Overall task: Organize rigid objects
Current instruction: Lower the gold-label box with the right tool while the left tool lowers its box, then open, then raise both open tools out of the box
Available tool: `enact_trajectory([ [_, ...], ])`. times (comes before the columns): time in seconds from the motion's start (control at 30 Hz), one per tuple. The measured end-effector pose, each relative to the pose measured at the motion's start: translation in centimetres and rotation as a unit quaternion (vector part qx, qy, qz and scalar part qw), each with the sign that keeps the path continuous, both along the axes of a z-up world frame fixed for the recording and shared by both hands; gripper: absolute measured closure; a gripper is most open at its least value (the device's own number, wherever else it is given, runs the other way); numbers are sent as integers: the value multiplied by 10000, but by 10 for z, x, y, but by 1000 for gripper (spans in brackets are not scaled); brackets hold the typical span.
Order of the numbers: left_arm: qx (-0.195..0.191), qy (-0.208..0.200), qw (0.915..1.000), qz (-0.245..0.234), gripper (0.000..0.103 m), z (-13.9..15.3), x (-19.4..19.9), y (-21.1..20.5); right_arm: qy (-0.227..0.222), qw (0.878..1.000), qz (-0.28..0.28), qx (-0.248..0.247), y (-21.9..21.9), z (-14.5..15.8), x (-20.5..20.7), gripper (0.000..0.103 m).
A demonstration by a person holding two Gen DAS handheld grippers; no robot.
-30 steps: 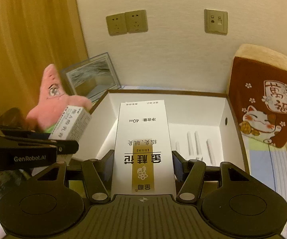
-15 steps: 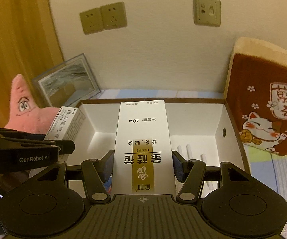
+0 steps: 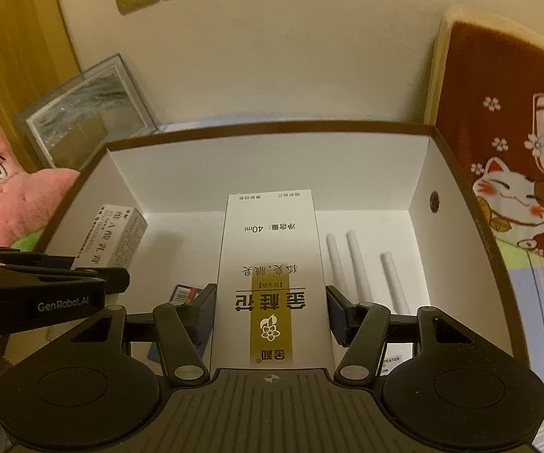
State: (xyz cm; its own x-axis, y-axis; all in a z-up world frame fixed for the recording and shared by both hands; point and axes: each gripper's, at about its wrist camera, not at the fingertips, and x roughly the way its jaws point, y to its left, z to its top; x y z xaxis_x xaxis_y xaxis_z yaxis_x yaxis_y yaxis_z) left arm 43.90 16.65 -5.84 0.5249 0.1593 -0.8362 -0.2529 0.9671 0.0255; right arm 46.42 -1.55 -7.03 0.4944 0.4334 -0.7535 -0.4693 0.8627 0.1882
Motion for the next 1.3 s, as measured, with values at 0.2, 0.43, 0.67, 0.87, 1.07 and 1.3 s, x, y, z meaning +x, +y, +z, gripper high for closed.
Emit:
enact_trajectory([
  [0.2, 90, -30, 9999, -99, 66, -1, 5, 1, 128, 9998, -119, 37, 2, -4, 4, 47],
  [0.43, 43, -82, 9999, -143, 66, 3, 3, 1, 247, 9991, -333, 132, 0, -5, 5, 37],
  [0.67, 10, -134, 9997, -202, 66, 7, -6, -1, 113, 9996, -191, 153, -8, 3, -5, 25],
  [0.87, 19, -209, 9995, -248, 64, 15, -15, -6, 94, 9996, -180, 184, -13, 9, -11, 25],
  [1.07, 22, -331, 9990, -285, 62, 27, -26, -12, 44, 9994, -211, 277, -22, 18, -19, 25],
  [1.3, -38, -493, 9983, -321, 62, 42, -45, -21, -87, 9989, -179, 418, -34, 35, -33, 25],
])
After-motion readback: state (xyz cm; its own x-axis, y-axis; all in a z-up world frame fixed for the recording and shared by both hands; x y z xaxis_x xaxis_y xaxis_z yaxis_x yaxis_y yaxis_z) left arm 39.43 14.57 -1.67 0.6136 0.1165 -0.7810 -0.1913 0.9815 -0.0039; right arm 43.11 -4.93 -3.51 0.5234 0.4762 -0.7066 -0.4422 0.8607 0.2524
